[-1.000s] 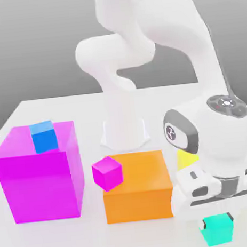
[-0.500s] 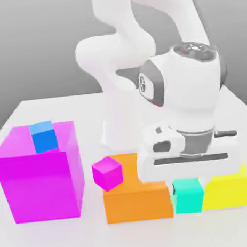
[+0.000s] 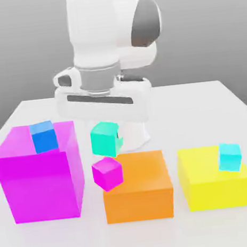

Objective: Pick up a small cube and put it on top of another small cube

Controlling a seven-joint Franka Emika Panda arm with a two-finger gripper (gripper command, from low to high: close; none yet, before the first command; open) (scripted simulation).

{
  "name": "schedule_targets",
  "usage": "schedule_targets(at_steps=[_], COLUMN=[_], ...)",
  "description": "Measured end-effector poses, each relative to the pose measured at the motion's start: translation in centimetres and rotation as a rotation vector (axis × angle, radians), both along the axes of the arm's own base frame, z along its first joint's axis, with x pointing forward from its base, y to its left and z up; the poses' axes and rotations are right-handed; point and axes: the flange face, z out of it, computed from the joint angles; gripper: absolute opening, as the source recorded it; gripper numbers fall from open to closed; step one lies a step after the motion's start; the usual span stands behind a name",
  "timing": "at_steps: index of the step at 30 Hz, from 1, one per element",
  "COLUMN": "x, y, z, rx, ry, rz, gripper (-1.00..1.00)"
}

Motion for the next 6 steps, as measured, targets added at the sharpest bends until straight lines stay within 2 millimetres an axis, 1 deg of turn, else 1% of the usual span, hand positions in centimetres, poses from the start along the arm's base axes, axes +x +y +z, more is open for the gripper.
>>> schedule_targets(at_steps=[3,4,6], x=[-0.2,-0.2,-0.2], y=[-0.1,-0.1,-0.1], z=[-3.3,-4.2,-4.2], rx=[0.0,0.0,0.0], ry=[0.0,0.0,0.0], rz=[-0.004,-0.005,-0.005], gripper=[-1.0,1.0,1.0])
